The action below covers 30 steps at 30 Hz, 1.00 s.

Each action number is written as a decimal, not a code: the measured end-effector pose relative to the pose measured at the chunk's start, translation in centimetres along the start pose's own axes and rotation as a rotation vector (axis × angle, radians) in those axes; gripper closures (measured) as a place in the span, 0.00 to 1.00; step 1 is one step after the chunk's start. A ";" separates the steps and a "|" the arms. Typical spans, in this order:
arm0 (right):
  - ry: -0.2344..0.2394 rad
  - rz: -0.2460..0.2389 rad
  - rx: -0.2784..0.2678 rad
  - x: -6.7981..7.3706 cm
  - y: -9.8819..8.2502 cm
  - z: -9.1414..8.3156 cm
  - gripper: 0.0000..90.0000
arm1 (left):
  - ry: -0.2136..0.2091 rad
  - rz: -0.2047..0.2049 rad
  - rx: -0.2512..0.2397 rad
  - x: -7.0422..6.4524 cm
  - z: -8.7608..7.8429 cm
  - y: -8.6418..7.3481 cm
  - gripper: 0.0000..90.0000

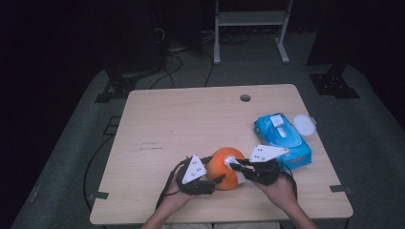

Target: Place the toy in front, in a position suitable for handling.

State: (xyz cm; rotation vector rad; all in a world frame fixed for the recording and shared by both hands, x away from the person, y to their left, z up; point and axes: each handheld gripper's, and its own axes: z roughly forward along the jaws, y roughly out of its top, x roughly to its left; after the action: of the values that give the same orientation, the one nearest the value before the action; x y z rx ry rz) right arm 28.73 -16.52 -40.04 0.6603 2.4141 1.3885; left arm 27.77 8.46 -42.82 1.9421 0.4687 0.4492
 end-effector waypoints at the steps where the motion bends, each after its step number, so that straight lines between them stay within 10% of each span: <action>1: -0.001 0.004 0.008 -0.1 -0.2 0.1 0.91 | -0.008 -0.024 -0.007 0.4 -0.1 0.0 0.27; 7: -0.002 0.006 0.021 0.0 -0.4 0.3 0.91 | -0.067 -0.225 0.021 2.2 0.6 -1.1 0.13; 12: -0.013 0.002 0.008 0.3 0.4 0.0 0.91 | -0.045 -0.145 0.008 1.3 0.5 -0.7 0.39; 18: 0.009 -0.110 0.004 3.0 2.1 0.9 0.91 | -0.022 -0.068 0.018 0.3 0.7 -0.3 0.41; 27: -0.065 -0.031 -0.001 0.5 1.3 -0.6 0.91 | -0.026 -0.046 0.013 0.2 0.7 -0.4 0.42; 30: -0.046 -0.058 -0.007 1.6 1.5 0.0 0.91 | -0.013 0.005 0.031 -0.3 1.0 -0.3 0.42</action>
State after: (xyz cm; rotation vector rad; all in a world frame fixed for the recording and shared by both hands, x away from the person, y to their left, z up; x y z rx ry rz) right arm 27.75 -15.02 -38.80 0.6083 2.3723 1.3443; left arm 27.99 7.65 -43.48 1.9751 0.4646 0.4343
